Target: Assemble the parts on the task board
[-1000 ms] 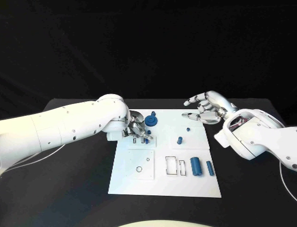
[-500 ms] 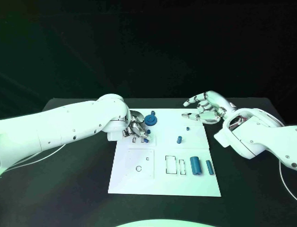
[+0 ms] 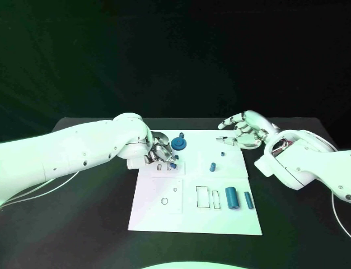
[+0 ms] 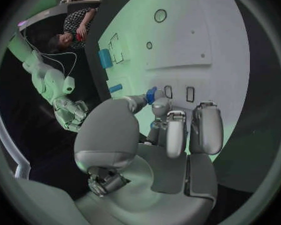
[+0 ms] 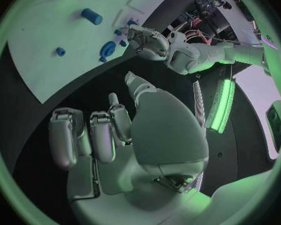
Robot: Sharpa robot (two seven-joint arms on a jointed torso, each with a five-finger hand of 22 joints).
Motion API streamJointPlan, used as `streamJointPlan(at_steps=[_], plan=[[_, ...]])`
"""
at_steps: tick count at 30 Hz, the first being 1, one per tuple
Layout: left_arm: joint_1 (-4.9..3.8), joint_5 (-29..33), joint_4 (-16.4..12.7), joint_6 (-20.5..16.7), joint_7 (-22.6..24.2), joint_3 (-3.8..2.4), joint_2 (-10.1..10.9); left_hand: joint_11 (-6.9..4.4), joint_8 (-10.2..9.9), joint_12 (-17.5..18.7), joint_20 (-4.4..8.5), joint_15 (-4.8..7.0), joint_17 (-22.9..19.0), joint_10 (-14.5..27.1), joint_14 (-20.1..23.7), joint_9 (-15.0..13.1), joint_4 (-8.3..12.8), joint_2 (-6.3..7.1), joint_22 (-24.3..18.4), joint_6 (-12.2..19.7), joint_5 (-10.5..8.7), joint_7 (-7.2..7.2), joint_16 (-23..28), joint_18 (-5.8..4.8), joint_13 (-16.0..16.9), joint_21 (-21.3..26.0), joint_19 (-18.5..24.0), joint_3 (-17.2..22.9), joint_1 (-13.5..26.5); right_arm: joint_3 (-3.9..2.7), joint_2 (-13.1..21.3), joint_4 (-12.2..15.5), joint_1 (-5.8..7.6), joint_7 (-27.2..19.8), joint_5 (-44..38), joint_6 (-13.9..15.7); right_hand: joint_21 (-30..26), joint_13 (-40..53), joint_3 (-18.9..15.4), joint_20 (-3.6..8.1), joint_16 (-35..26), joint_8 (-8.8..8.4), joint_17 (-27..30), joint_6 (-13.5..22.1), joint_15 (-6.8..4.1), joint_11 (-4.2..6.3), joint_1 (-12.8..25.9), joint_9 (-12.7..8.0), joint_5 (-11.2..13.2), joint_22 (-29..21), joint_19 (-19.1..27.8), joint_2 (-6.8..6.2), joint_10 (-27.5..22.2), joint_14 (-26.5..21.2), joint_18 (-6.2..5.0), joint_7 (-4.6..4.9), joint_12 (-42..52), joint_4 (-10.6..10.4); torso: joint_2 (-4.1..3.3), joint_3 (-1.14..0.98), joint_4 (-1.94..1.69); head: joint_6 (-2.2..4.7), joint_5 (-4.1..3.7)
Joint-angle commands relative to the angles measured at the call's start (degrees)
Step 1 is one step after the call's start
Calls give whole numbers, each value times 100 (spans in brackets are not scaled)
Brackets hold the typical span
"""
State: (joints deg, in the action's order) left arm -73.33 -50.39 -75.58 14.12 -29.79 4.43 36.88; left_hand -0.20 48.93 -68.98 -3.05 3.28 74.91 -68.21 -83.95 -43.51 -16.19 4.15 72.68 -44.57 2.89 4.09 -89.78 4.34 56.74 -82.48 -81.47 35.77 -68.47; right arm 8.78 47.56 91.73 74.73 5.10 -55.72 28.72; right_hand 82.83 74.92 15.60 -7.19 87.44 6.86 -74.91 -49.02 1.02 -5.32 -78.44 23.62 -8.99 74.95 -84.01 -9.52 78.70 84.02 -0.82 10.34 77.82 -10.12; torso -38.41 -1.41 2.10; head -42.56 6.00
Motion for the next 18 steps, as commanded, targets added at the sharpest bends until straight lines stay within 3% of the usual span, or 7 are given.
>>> streamJointPlan(at_steps=[1,10,18], plan=[[0,249,-69,-248,51,-12,49,-2,23,-21,28,29,1487,-37,-597,-23,824,-4,11,12,17,-33,-6,-79,12,-6,-1,862,66,-1,10,-3,3,13,-55,-122,-18,327,36,-11,-30,25,-897,-45,16,-11,-41,-6,-38,1083,-115,2,-40,443,-114,-3,-19,4,0,-3,-13,12,23],[32,-137,-312,-531,78,-12,237,-13,19,-29,36,40,1476,-63,-593,-84,1000,64,22,-7,18,-41,2,-81,27,-9,-9,1093,143,-1,25,-11,2,4,-55,-122,-21,322,38,-11,-36,26,-886,-46,16,-10,-40,-6,-42,1082,-113,2,-45,440,-115,-3,-24,3,-3,-4,-16,-31,45],[146,-710,-577,-948,125,0,401,-20,-3,-6,42,47,1465,-72,-590,-122,1165,152,15,-38,19,-45,10,-79,4,-4,-7,1324,204,0,37,-19,2,-7,-55,-123,-24,324,44,-9,-36,31,-887,-48,15,-9,-36,-7,-50,1080,-112,0,-42,439,-115,-4,-21,-2,-2,-1,-11,-72,71]])
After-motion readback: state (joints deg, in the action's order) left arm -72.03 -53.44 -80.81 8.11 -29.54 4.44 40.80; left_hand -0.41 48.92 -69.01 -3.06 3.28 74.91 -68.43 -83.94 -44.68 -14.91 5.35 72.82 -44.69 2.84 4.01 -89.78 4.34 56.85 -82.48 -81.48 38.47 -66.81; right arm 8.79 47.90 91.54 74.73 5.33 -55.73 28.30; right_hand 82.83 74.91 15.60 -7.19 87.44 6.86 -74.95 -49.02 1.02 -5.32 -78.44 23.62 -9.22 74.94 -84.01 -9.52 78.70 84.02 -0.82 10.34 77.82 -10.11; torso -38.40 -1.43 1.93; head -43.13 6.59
